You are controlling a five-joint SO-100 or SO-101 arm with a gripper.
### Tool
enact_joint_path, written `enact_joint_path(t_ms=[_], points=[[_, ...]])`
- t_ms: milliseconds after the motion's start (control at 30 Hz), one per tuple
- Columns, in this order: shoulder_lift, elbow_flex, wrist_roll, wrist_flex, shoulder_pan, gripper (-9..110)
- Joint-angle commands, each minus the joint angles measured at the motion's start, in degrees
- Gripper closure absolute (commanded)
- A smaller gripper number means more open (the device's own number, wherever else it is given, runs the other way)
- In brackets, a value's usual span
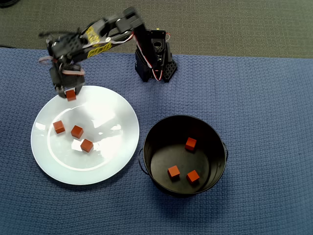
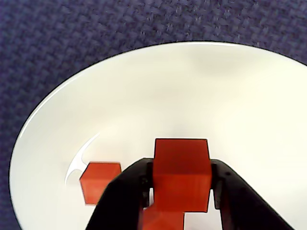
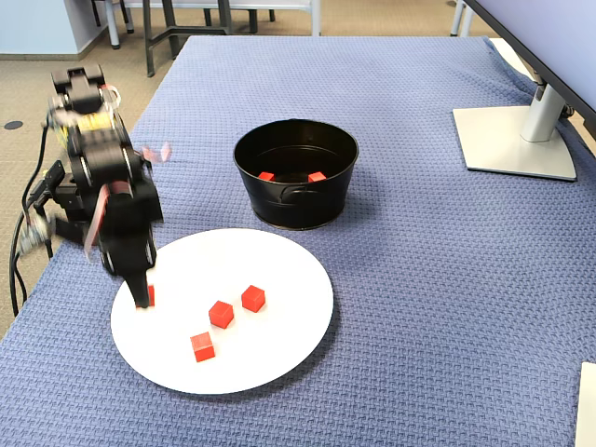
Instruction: Pick up the red cubes from the white plate and place them in the black recipient
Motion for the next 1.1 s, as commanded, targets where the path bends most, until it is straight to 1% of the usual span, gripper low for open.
enact_joint_path(t_ms=[0, 100, 267, 467, 600, 700, 767, 833, 867, 900, 933, 967, 1067], points=[[14.8, 1.3, -0.5, 6.2, -4.7, 102], [21.5, 5.6, -0.1, 6.2, -13.1, 102], [29.2, 5.7, 6.2, 2.5, -27.2, 102], [39.3, 11.8, 5.8, -6.9, -43.2, 102], [41.6, 16.6, 9.1, -11.1, -54.8, 102], [41.0, 20.0, 10.6, -16.7, -61.5, 102], [39.7, 22.1, 10.4, -21.5, -64.9, 102], [37.7, 22.4, 8.2, -23.4, -68.6, 102], [36.7, 22.0, 7.0, -23.1, -70.1, 99], [36.0, 20.9, 3.8, -21.6, -71.6, 91], [35.4, 19.2, 0.1, -19.2, -72.9, 80], [35.5, 18.0, -1.8, -17.1, -73.5, 71], [39.2, 16.8, -4.0, -13.8, -72.4, 65]])
